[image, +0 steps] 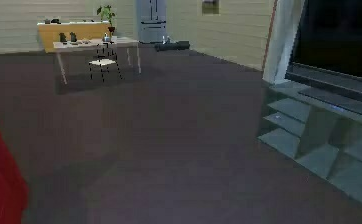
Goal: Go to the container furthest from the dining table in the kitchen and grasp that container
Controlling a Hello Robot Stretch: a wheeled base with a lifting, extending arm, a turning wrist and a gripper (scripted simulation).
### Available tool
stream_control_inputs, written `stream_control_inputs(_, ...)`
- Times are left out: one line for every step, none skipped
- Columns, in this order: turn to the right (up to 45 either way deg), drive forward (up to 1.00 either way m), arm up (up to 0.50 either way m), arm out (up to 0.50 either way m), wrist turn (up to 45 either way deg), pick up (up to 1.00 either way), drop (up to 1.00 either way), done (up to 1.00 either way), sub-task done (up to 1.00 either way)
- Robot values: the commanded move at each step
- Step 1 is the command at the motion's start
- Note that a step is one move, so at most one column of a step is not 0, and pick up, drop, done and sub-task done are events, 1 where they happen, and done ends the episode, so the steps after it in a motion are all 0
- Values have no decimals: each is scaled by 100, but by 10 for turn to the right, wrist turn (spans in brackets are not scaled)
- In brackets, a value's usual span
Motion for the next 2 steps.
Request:
stream_control_inputs(450, 0, 0, 0, 0, 0, 0, 0, 0)
stream_control_inputs(150, 0, 0, 0, 0, 0, 0, 0, 0)
